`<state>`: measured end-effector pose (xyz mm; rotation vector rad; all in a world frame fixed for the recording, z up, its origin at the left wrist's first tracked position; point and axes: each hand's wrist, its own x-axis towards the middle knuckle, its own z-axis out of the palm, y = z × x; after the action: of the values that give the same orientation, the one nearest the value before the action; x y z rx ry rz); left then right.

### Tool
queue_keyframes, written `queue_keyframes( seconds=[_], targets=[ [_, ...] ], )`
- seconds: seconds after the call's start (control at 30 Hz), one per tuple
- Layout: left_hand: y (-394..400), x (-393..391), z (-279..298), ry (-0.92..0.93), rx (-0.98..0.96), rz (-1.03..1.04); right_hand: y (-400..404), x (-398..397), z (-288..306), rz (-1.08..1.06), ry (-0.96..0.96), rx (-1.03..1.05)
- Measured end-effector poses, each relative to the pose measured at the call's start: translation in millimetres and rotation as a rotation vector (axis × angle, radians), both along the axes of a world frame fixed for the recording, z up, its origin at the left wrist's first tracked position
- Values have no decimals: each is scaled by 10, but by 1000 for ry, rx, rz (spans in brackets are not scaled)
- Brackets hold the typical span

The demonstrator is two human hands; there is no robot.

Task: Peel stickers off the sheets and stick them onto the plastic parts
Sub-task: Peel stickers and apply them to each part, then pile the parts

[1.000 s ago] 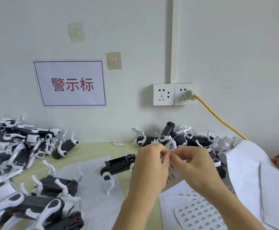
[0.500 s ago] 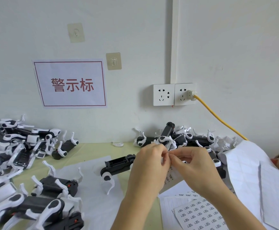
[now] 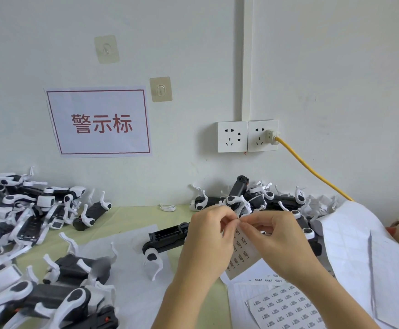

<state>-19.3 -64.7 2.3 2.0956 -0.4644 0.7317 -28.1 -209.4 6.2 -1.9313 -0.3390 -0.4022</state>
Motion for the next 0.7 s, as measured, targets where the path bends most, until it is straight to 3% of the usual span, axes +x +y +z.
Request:
queue_keyframes(
  seconds=[0.43, 0.7],
  targets=[
    [-42, -35, 15, 113, -191, 10, 9, -17, 29, -69, 21, -1],
    [-12, -23, 40, 219, -410, 117, -41, -1, 43, -246, 131, -18]
  ],
)
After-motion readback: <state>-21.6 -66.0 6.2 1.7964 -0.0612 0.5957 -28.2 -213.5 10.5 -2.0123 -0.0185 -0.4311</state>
